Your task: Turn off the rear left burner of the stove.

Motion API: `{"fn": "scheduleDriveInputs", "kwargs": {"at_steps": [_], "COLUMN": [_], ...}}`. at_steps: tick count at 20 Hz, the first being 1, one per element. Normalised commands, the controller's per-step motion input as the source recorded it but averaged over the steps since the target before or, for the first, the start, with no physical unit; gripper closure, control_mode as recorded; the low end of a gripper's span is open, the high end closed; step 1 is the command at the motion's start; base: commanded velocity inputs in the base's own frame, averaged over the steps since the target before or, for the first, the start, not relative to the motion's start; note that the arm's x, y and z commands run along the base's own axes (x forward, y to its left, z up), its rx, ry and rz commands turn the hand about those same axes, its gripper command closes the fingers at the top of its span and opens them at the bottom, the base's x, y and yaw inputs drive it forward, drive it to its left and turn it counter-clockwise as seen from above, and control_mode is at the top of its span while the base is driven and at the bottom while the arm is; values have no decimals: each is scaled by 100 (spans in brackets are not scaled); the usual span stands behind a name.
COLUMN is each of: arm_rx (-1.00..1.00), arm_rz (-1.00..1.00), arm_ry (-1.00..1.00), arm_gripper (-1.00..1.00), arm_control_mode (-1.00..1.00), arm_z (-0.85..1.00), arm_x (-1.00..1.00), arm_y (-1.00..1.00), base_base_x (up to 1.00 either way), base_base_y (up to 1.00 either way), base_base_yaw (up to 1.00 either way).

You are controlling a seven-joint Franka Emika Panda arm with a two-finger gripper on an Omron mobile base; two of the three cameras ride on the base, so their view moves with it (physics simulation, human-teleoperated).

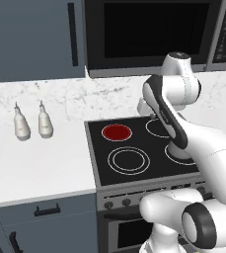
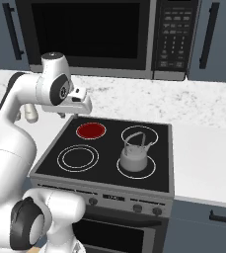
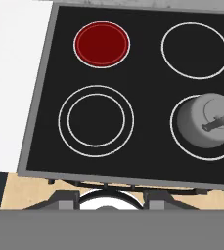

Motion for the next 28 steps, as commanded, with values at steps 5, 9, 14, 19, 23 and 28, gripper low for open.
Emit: {"fn": "scheduleDriveInputs", "kwargs": {"at_steps": [5,9,14,19,23,28], "arm_rx": [0,0,0,0,0,0], "arm_rz": [0,0,0,0,0,0], "arm_ry": [0,0,0,0,0,0], "arm_gripper": [-100,-100,-100,-100,-100,-100], "arm_control_mode": [-100,-100,-100,-100,-100,-100], "arm_z": [-1,0,0,0,0,0], "arm_x": [0,0,0,0,0,0], "arm_y": [0,0,0,0,0,0], "base_base_x": [0,0,0,0,0,0], "base_base_y": [0,0,0,0,0,0], "base_base_yaw": [0,0,0,0,0,0]}}
